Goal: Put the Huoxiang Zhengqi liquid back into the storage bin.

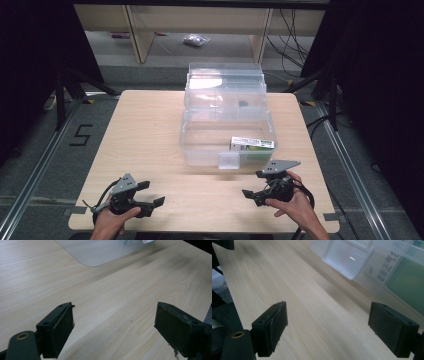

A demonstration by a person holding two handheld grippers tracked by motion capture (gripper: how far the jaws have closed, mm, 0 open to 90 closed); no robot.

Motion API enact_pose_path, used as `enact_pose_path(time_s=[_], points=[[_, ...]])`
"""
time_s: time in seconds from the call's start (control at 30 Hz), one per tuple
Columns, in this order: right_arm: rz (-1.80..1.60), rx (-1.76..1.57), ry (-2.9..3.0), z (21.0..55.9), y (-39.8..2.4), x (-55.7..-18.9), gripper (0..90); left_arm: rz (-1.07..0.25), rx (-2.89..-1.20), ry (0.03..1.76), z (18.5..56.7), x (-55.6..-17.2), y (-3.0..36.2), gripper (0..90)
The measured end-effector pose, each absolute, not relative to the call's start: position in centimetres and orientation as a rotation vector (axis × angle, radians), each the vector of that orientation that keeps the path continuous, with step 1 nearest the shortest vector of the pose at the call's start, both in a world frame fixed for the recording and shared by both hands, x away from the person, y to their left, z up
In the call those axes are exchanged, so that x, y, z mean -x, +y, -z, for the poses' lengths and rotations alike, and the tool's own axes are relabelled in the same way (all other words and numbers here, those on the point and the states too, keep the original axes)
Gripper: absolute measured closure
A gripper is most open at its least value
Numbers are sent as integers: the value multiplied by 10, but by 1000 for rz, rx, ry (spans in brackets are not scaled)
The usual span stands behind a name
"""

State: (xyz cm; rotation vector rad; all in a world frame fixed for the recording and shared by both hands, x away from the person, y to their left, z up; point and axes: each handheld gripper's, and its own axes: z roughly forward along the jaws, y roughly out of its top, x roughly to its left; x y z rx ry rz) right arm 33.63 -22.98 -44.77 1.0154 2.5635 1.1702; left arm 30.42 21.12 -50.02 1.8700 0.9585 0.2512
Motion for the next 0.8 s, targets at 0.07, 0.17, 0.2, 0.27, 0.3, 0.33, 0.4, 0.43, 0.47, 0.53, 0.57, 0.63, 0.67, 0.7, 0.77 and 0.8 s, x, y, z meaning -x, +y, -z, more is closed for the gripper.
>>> enact_pose_path(time_s=[0.07,0.17,0.2,0.27,0.3,0.33,0.4,0.43,0.47,0.53,0.57,0.63,0.67,0.7,0.77,0.8], points=[[-1176,-985,2562,449,-232,-337,167,-251,-1869,958,500,-304,211,148],[-1171,-1025,2573,454,-236,-335,166,-243,-1889,954,500,-305,212,149],[-1169,-1021,2567,456,-237,-334,166,-248,-1888,955,500,-305,212,149],[-1168,-1044,2568,458,-239,-333,166,-254,-1876,955,500,-305,211,149],[-1161,-1044,2563,458,-240,-333,166,-251,-1873,957,500,-304,211,149],[-1159,-1050,2557,459,-241,-333,166,-251,-1872,957,500,-304,211,149],[-1159,-1074,2551,460,-244,-332,166,-252,-1871,958,500,-304,211,149],[-1165,-1059,2543,462,-245,-332,166,-250,-1891,956,500,-304,212,149],[-1168,-1104,2543,462,-245,-330,166,-249,-1892,955,500,-304,212,149],[-1158,-1090,2536,464,-246,-330,166,-247,-1890,956,500,-304,212,149],[-1139,-1101,2536,466,-248,-329,166,-250,-1889,956,500,-304,212,149],[-1139,-1126,2537,468,-248,-326,165,-250,-1890,956,500,-304,212,149],[-1136,-1091,2539,470,-249,-327,165,-249,-1890,956,500,-304,212,149],[-1127,-1116,2543,471,-250,-325,165,-250,-1891,957,500,-304,212,149],[-1126,-1108,2545,473,-252,-324,165,-252,-1870,959,501,-304,211,149],[-1130,-1114,2537,475,-253,-323,165,-251,-1873,959,501,-304,211,149]])
